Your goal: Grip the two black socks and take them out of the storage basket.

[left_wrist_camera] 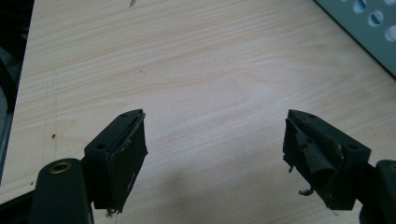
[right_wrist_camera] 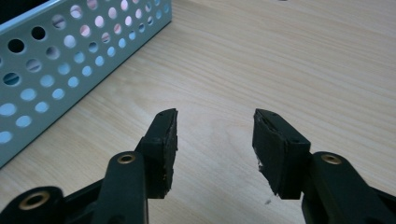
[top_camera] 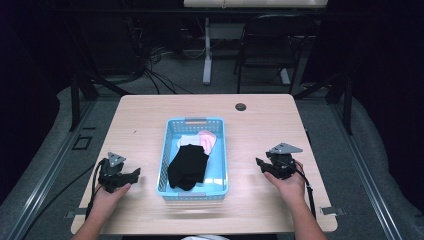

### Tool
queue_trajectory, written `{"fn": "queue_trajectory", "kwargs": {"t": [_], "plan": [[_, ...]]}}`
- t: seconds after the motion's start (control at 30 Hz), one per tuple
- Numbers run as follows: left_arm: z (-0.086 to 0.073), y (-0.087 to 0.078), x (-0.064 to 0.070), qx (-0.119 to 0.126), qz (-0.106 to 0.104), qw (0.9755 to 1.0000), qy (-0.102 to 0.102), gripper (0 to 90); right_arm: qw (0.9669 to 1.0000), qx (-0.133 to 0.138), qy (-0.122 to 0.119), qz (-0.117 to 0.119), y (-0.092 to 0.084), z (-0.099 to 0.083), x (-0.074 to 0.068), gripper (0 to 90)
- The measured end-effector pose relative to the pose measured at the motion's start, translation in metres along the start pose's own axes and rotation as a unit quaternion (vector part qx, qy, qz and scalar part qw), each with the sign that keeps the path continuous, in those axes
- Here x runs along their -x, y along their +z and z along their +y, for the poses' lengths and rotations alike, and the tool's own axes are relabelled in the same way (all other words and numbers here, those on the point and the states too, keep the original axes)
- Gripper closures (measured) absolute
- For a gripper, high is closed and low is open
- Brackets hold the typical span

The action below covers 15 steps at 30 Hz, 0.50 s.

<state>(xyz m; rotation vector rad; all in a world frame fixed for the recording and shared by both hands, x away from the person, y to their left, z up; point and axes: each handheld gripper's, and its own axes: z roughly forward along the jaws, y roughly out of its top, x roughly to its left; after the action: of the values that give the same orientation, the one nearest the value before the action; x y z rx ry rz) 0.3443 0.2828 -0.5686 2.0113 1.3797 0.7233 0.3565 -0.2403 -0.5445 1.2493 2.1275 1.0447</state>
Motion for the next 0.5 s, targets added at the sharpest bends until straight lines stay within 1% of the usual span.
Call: {"fn": "queue_trajectory", "kwargs": {"t": [0.13,0.17,0.27,0.33,0.37,0.4,0.43,0.5], "plan": [[-0.0001,-0.0006,0.0003,0.000,0.000,1.0000,0.000,21.4,0.9999,0.005,-0.004,0.010,0.0008,-0.0005,-0.0018,48.6],[-0.0002,-0.0009,0.0001,0.001,0.000,1.0000,0.000,21.4,0.9999,0.004,-0.010,0.009,0.0010,0.0000,-0.0029,48.0],[-0.0001,-0.0006,0.0000,0.000,0.001,1.0000,0.000,21.4,0.9998,0.011,-0.010,0.011,0.0010,0.0010,-0.0040,47.8],[-0.0001,-0.0005,0.0003,0.000,0.001,1.0000,0.000,21.4,0.9998,0.011,-0.010,0.013,0.0002,0.0017,-0.0043,47.2],[-0.0001,-0.0006,0.0005,-0.001,0.000,1.0000,0.000,21.4,0.9998,0.012,-0.011,0.013,-0.0003,0.0025,-0.0048,46.9],[0.0001,-0.0005,0.0007,0.000,0.000,1.0000,0.000,21.4,0.9997,0.013,-0.018,0.011,-0.0018,0.0042,-0.0065,46.8],[0.0002,-0.0004,0.0010,0.000,-0.001,1.0000,0.001,21.4,0.9997,0.013,-0.018,0.011,-0.0018,0.0042,-0.0065,46.8],[0.0004,-0.0008,0.0013,-0.002,-0.001,1.0000,0.003,21.4,0.9995,0.017,-0.019,0.019,-0.0037,0.0072,-0.0094,46.9]]}}
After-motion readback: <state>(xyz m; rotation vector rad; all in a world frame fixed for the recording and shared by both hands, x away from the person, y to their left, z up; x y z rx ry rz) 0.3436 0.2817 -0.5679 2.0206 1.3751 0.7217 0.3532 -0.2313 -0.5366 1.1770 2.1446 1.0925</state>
